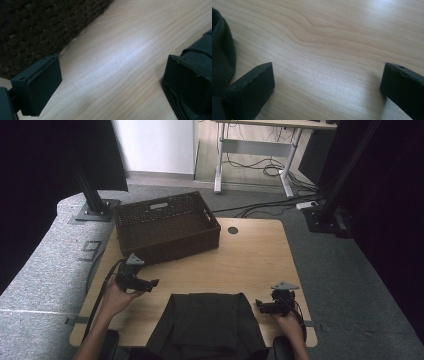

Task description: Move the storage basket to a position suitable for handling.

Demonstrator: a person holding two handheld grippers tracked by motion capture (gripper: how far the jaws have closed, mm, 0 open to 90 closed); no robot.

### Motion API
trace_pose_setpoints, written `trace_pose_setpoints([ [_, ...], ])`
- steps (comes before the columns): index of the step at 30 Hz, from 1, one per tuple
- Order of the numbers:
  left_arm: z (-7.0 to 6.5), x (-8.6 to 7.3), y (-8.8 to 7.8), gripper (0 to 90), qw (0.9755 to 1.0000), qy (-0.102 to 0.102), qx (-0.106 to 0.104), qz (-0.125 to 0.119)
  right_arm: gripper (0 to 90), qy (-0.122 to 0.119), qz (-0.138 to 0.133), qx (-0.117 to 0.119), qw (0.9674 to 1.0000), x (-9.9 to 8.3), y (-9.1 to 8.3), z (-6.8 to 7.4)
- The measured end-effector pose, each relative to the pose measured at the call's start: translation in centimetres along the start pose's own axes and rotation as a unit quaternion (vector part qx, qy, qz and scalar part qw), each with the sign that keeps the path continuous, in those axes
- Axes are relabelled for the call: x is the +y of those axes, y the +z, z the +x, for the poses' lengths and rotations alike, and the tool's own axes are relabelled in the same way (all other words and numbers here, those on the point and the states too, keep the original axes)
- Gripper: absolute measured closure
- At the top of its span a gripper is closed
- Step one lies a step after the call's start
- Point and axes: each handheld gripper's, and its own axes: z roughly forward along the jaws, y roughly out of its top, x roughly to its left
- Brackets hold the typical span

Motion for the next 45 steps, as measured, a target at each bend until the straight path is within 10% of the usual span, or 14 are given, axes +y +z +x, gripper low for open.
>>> trace_pose_setpoints([
  [19,3.1,4.5,-2.3,28.2,0.9988,0.002,0.044,-0.021,0.0,-0.001,-0.003,0.000,1.0000,-0.1,0.0,0.0],
  [35,9.4,5.8,-4.0,46.6,0.9918,-0.058,0.109,-0.032,0.0,0.000,-0.004,0.000,1.0000,-0.1,0.0,0.0],
  [45,11.5,4.3,-3.0,50.1,0.9882,-0.099,0.110,-0.039,0.0,0.000,-0.004,0.000,1.0000,-0.1,0.0,0.0],
])
